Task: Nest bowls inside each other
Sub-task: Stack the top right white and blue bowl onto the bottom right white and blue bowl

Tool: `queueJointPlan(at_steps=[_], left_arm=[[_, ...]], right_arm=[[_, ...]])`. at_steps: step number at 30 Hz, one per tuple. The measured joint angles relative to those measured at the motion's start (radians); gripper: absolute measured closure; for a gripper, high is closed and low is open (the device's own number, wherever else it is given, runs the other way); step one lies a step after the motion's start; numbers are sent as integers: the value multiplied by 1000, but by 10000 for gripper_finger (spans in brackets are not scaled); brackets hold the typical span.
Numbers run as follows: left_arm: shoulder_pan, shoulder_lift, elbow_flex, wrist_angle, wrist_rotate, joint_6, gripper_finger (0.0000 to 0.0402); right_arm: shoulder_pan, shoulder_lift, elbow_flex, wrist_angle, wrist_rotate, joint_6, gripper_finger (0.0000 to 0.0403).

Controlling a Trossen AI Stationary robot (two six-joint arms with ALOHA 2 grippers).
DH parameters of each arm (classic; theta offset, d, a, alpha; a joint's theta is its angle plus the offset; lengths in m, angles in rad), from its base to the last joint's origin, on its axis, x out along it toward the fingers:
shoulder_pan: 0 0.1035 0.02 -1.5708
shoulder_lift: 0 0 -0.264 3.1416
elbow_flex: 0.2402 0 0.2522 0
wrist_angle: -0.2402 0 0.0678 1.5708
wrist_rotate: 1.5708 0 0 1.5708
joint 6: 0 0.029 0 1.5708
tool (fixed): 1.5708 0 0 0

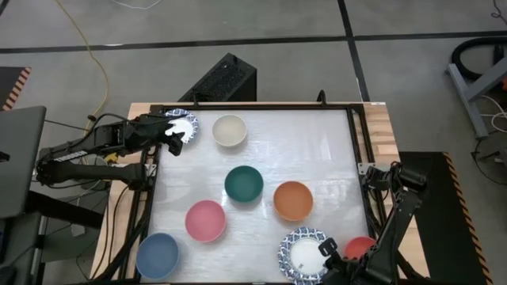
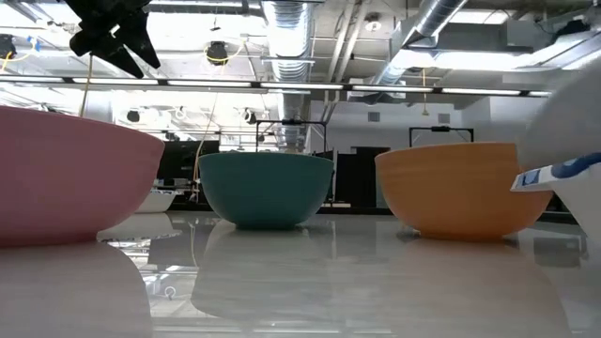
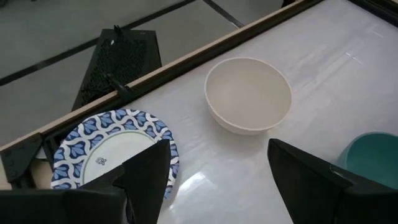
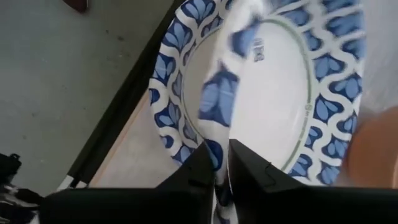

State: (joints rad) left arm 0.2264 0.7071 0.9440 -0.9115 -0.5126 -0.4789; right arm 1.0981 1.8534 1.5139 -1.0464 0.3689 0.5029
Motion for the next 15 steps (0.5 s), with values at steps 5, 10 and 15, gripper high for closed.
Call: queueJointPlan(at_steps=[5,10,15], left_arm=[[0,0,0,0,0,0,143],[0,0,0,0,0,0,143],[0,0,0,0,0,0,143]], right_arm=[[0,0,0,8,-1,24,294],[-11,0,0,15,-1,91,243],[-25,0,0,52,-1,110,196]])
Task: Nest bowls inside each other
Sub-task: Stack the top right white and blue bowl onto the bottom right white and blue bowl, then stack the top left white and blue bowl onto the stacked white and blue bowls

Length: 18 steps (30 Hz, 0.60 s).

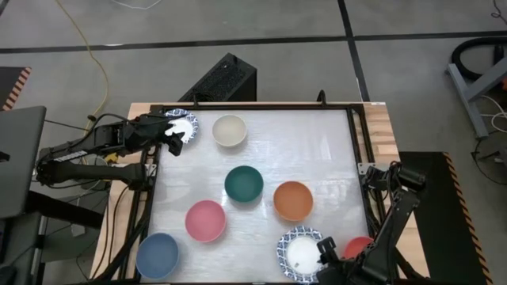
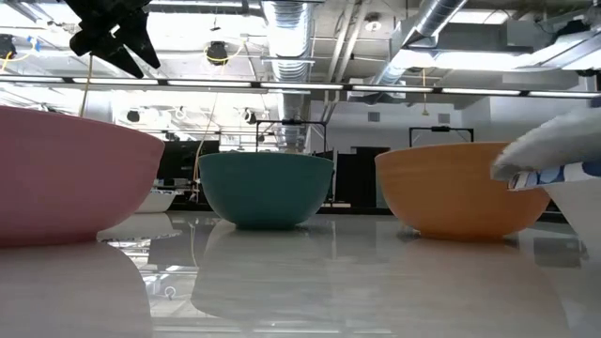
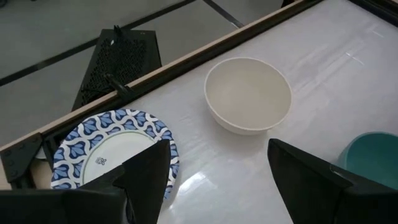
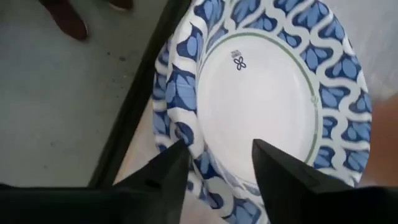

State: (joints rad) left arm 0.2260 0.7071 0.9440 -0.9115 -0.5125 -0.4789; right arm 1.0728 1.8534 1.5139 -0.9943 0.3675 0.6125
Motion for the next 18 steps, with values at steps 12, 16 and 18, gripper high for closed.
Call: queueJointPlan(at_steps=[12,16,18], left_arm=[[0,0,0,0,46,5,143],[0,0,0,0,99,14,143],[0,0,0,0,123,14,143]], right_arm=[[-9,0,0,63,-76,67,163],[-9,-7,-1,68,-78,92,163],[-9,-16,-1,68,-78,95,163]])
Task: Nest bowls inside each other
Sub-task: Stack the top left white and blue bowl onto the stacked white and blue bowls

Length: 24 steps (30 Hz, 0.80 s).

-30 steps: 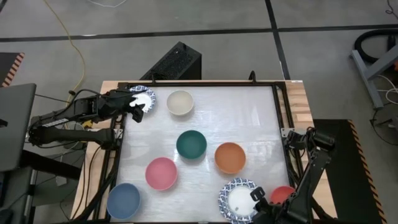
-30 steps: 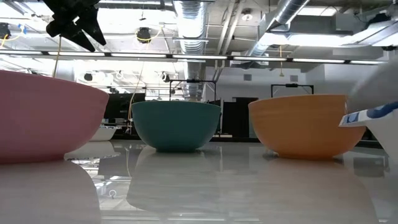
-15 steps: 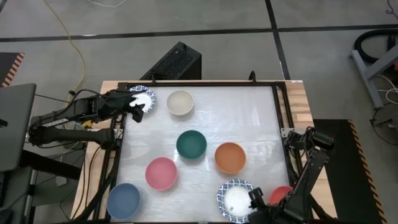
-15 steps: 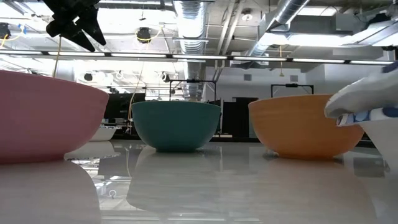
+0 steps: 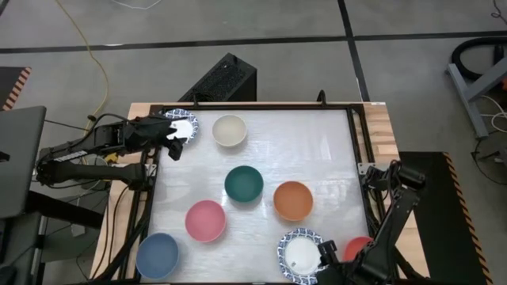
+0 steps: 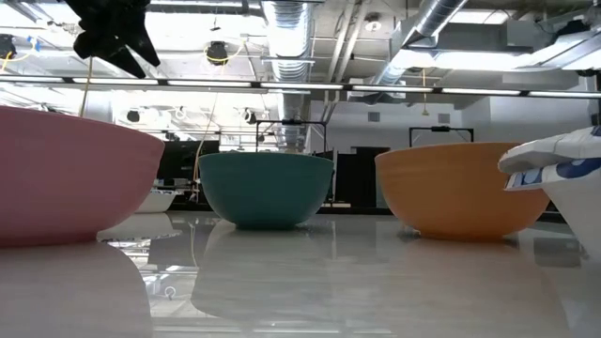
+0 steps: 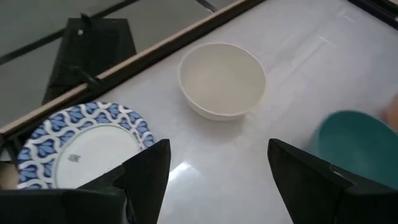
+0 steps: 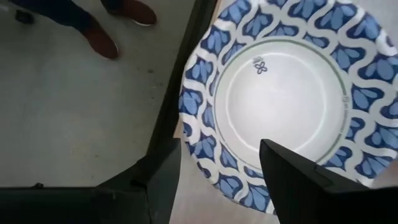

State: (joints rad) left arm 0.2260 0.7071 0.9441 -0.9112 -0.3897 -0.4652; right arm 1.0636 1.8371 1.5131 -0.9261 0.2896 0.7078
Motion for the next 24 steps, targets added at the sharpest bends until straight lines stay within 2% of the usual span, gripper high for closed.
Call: queueJointPlan(at_steps=[6,8,12,21,24], left_arm=[[0,25,0,-3,46,-1,143],[0,60,1,-18,45,6,143],[4,175,1,-74,26,37,143],[74,445,1,-169,-19,145,143],[113,501,1,-146,15,187,143]], right_arm=[[-6,-38,0,-5,3,0,163],[-12,-47,0,-21,34,0,163],[-31,-51,0,-66,110,0,163],[-80,-51,0,-112,127,0,163],[-86,-51,0,-114,136,0,163]])
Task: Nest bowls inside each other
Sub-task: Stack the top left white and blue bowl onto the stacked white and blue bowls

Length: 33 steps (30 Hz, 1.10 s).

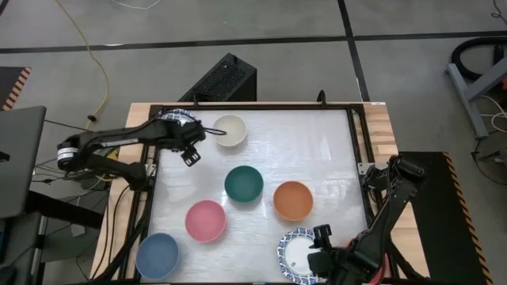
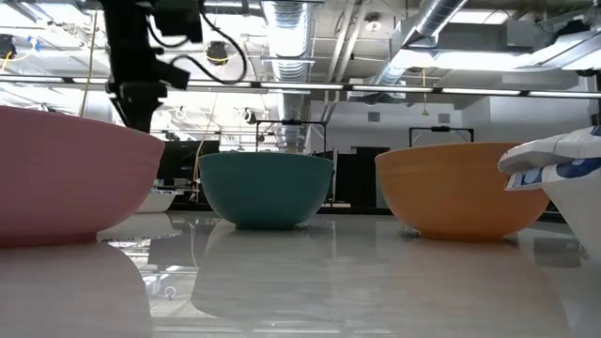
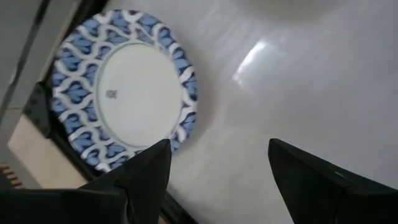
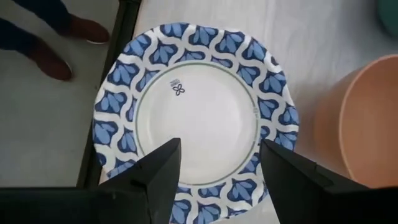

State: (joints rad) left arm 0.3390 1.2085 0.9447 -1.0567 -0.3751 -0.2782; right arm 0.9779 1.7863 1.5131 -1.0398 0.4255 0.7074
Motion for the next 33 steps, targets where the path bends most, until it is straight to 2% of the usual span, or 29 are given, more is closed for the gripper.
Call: queueJointPlan(at_steps=[9,15,21,26,33], left_arm=[[53,54,-8,107,32,91,143],[66,48,-139,177,26,83,143],[66,48,-237,267,-83,62,143],[73,54,-301,337,-52,99,143],[75,69,-313,377,-121,92,149]], right_arm=[[0,0,0,-1,44,2,163],[-6,0,0,-7,82,10,163],[-21,0,0,-17,81,10,163],[-35,0,0,-31,81,10,163],[-43,0,0,-33,80,10,163]])
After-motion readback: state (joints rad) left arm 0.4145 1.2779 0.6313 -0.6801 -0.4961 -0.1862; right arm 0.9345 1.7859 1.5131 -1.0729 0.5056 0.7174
